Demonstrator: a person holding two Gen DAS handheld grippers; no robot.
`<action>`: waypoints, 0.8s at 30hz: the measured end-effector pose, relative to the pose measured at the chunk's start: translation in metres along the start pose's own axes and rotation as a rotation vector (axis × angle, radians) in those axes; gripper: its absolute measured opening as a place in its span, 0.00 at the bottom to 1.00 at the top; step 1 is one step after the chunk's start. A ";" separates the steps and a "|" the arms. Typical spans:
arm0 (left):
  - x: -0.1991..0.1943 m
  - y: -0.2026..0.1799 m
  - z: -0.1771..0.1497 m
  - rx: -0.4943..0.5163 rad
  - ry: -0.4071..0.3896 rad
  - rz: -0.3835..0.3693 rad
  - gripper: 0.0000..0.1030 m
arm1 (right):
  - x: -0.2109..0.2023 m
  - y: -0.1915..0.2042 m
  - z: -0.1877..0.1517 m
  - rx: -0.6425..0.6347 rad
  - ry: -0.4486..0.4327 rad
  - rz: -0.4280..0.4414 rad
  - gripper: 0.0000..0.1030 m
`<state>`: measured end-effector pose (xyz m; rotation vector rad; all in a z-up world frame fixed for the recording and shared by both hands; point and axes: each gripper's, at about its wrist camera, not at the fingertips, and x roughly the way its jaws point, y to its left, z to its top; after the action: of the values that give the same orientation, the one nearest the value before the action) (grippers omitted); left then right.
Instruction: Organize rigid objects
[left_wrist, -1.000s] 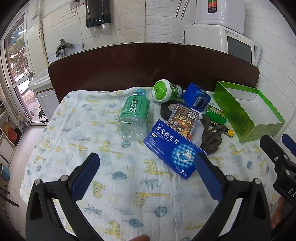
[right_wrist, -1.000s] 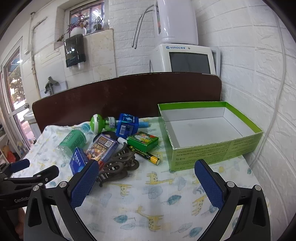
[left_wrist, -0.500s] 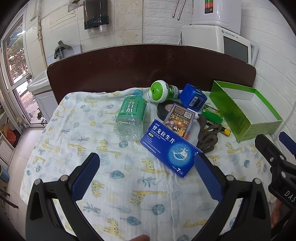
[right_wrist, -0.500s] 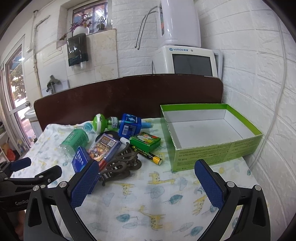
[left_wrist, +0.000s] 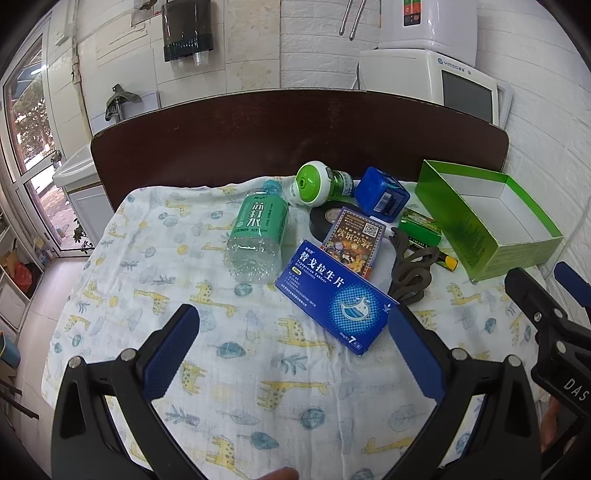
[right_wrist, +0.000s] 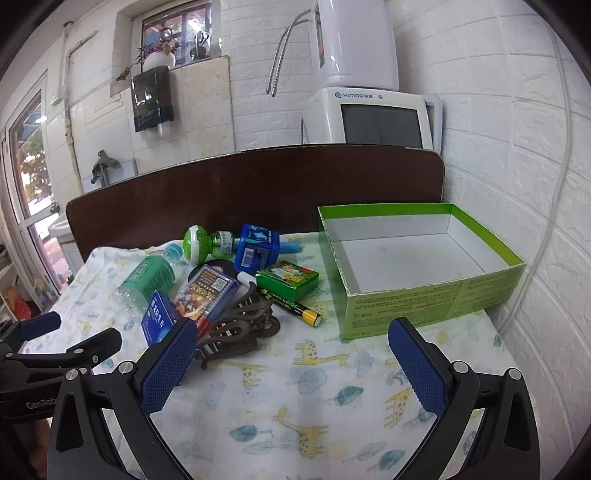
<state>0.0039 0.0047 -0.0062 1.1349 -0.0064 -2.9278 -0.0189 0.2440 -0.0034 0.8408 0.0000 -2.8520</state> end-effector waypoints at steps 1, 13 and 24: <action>0.000 0.000 0.000 0.001 0.000 0.000 0.99 | 0.000 0.000 0.000 0.000 0.000 0.000 1.00; 0.000 -0.002 0.001 0.001 -0.003 0.003 0.99 | 0.000 0.001 0.001 -0.004 0.000 0.004 1.00; 0.005 0.002 0.001 -0.007 0.010 0.010 0.99 | 0.004 0.006 0.000 -0.009 0.015 0.016 1.00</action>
<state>-0.0011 0.0028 -0.0088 1.1445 -0.0014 -2.9111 -0.0215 0.2374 -0.0059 0.8568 0.0082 -2.8287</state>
